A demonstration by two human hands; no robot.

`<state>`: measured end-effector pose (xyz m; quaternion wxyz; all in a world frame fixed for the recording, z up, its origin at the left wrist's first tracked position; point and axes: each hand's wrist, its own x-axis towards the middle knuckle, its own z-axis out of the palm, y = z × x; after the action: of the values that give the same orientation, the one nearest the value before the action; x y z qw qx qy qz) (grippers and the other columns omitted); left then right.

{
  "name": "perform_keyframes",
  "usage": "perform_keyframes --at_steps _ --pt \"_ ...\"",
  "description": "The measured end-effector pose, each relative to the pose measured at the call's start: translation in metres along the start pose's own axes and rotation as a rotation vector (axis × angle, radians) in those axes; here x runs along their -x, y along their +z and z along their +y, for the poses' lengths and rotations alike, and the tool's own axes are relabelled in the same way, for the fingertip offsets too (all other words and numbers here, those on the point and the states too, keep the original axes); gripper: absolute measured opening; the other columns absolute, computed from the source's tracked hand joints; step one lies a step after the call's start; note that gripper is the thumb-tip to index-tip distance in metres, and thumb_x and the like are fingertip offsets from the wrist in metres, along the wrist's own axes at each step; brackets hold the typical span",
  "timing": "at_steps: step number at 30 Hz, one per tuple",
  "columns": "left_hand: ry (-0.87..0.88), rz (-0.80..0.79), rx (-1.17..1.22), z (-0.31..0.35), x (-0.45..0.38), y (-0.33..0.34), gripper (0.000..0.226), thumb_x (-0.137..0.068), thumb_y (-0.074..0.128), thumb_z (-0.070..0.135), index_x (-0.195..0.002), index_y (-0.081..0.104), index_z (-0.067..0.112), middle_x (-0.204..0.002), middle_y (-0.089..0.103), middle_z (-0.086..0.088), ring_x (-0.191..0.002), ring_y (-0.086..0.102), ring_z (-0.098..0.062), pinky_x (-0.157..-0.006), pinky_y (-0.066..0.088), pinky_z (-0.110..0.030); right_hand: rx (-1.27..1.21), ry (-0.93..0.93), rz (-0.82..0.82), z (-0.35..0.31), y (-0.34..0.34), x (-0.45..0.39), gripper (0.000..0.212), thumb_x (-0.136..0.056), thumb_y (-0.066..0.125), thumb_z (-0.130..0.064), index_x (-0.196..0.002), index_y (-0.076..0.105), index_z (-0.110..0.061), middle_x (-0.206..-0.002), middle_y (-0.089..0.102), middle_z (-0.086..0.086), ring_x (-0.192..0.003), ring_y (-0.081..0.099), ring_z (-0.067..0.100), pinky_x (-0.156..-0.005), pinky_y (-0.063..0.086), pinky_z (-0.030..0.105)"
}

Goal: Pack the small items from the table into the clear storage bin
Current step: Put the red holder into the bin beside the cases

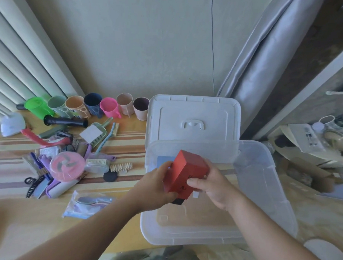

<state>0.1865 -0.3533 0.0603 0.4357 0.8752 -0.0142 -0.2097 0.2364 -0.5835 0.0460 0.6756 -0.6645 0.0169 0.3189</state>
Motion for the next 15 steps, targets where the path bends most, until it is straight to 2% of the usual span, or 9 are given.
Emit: perform_keyframes --at_steps 2,4,6,8,10,12,14,15 --pt "0.145 0.18 -0.311 0.001 -0.003 -0.01 0.083 -0.075 0.07 0.059 -0.148 0.036 0.038 -0.131 0.059 0.019 -0.121 0.052 -0.01 -0.095 0.043 -0.029 0.164 -0.047 0.005 0.0 0.001 -0.001 0.075 -0.07 0.088 -0.006 -0.134 0.059 -0.032 -0.118 0.074 -0.002 -0.106 0.075 0.016 -0.081 0.061 0.03" --pt "0.212 0.247 -0.57 -0.001 -0.004 -0.018 0.084 -0.074 0.063 0.068 -0.148 0.038 0.038 -0.126 0.061 0.02 -0.123 0.049 -0.014 -0.103 0.039 -0.035 0.377 -0.037 -0.01 0.011 0.008 -0.002 0.075 -0.07 0.087 -0.015 -0.132 0.056 -0.044 -0.117 0.071 -0.011 -0.104 0.074 0.009 -0.082 0.063 0.03" --pt "0.223 0.179 -0.798 -0.007 -0.004 -0.017 0.074 -0.076 0.052 0.072 -0.142 0.045 0.039 -0.117 0.065 0.018 -0.123 0.049 -0.02 -0.104 0.036 -0.041 0.544 0.009 -0.002 0.029 0.015 -0.005 0.064 -0.071 0.085 -0.024 -0.121 0.053 -0.05 -0.11 0.071 -0.018 -0.1 0.072 0.001 -0.082 0.063 0.028" --pt "0.186 0.08 -0.959 -0.016 0.0 -0.008 0.068 -0.077 0.044 0.074 -0.133 0.052 0.036 -0.117 0.065 0.011 -0.124 0.047 -0.026 -0.103 0.033 -0.044 0.63 0.033 -0.006 0.049 0.023 -0.008 0.061 -0.071 0.084 -0.024 -0.114 0.052 -0.053 -0.108 0.07 -0.02 -0.099 0.068 -0.006 -0.078 0.059 0.022" --pt "0.124 0.032 -1.052 -0.023 0.004 0.004 0.064 -0.079 0.045 0.073 -0.126 0.058 0.032 -0.126 0.059 0.005 -0.127 0.041 -0.031 -0.106 0.029 -0.048 0.652 0.029 -0.011 0.067 0.031 -0.011 0.06 -0.071 0.082 -0.016 -0.113 0.053 -0.049 -0.115 0.065 -0.018 -0.1 0.068 -0.003 -0.077 0.059 0.022" --pt "0.09 0.064 -1.074 -0.026 0.006 0.013 0.053 -0.083 0.053 0.065 -0.122 0.064 0.031 -0.133 0.054 0.002 -0.129 0.038 -0.032 -0.108 0.026 -0.049 0.644 0.022 0.017 0.075 0.04 -0.016 0.055 -0.07 0.081 -0.012 -0.11 0.055 -0.04 -0.118 0.06 -0.008 -0.099 0.068 0.007 -0.081 0.062 0.03" --pt "0.064 0.093 -1.073 -0.024 0.007 0.016 0.046 -0.084 0.057 0.057 -0.12 0.067 0.03 -0.134 0.056 0.003 -0.13 0.039 -0.032 -0.109 0.025 -0.049 0.68 -0.023 0.084 0.076 0.049 -0.021 0.048 -0.071 0.079 -0.013 -0.105 0.054 -0.035 -0.113 0.058 -0.005 -0.096 0.065 0.016 -0.079 0.059 0.034" --pt "0.052 0.093 -1.071 -0.023 0.007 0.017 0.044 -0.084 0.058 0.055 -0.12 0.066 0.029 -0.132 0.059 0.004 -0.13 0.041 -0.031 -0.108 0.026 -0.049 0.7 -0.051 0.119 0.075 0.052 -0.024 0.045 -0.072 0.078 -0.014 -0.103 0.053 -0.034 -0.11 0.058 -0.007 -0.095 0.063 0.016 -0.077 0.055 0.031"
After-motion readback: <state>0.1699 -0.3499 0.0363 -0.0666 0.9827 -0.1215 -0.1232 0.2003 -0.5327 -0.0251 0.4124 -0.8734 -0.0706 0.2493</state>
